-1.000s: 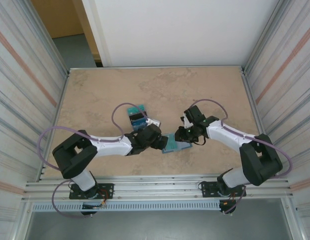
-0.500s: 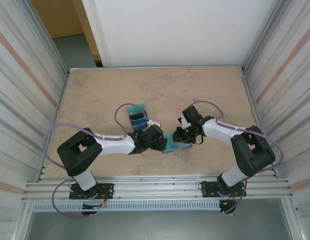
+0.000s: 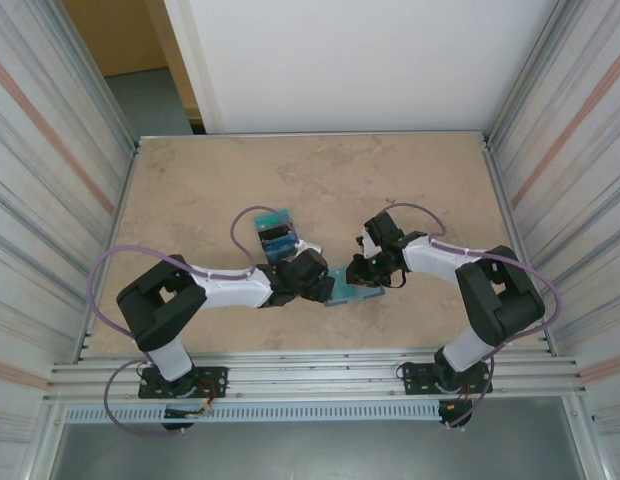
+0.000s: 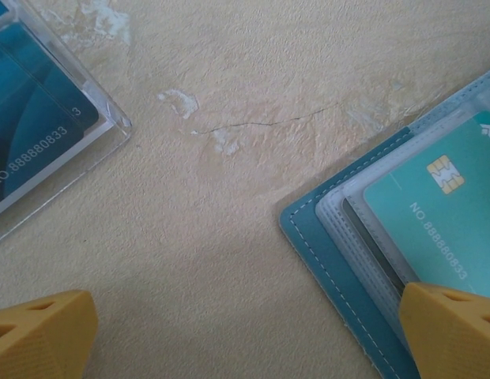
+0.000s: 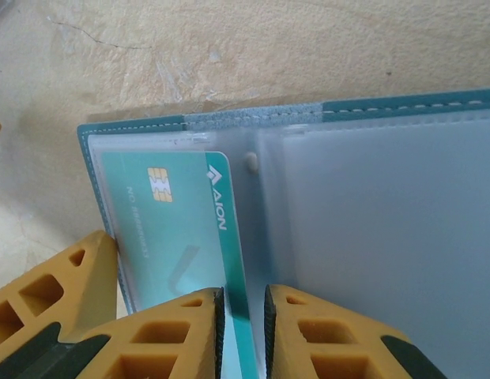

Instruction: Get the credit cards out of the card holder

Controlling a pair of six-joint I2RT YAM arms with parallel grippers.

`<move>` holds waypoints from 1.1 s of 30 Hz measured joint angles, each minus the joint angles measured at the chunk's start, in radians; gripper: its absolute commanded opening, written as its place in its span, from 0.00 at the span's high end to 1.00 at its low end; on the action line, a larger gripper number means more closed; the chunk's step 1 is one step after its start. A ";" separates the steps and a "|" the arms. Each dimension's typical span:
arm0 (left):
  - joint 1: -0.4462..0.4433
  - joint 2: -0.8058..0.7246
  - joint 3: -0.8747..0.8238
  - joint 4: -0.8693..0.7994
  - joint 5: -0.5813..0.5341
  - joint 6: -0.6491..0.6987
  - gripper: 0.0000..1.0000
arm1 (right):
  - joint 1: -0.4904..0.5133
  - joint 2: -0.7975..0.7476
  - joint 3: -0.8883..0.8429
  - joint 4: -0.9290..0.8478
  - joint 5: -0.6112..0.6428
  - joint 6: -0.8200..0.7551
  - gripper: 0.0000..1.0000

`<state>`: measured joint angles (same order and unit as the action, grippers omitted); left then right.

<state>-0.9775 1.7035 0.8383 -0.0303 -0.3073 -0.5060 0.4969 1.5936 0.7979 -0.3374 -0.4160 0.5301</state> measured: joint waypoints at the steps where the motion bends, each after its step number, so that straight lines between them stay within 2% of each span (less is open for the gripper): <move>1: 0.000 0.000 0.002 -0.002 0.000 0.000 0.01 | 0.000 0.003 0.000 0.005 -0.005 0.000 0.79; 10: -0.004 0.002 0.015 -0.033 -0.002 0.000 0.01 | -0.027 0.009 -0.034 0.068 -0.087 0.008 0.84; 17: -0.006 0.002 0.024 -0.060 -0.009 -0.008 0.01 | -0.066 0.009 -0.079 0.134 -0.179 0.027 0.93; 23: -0.006 0.002 0.026 -0.074 -0.019 -0.018 0.01 | -0.076 0.002 -0.090 0.159 -0.197 0.039 0.99; 33: -0.006 0.002 0.028 -0.087 -0.035 -0.019 0.01 | -0.094 -0.018 -0.114 0.177 -0.206 0.038 1.00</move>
<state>-0.9833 1.7054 0.8661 -0.1169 -0.3428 -0.5247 0.4026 1.5761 0.6834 -0.1604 -0.6220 0.5682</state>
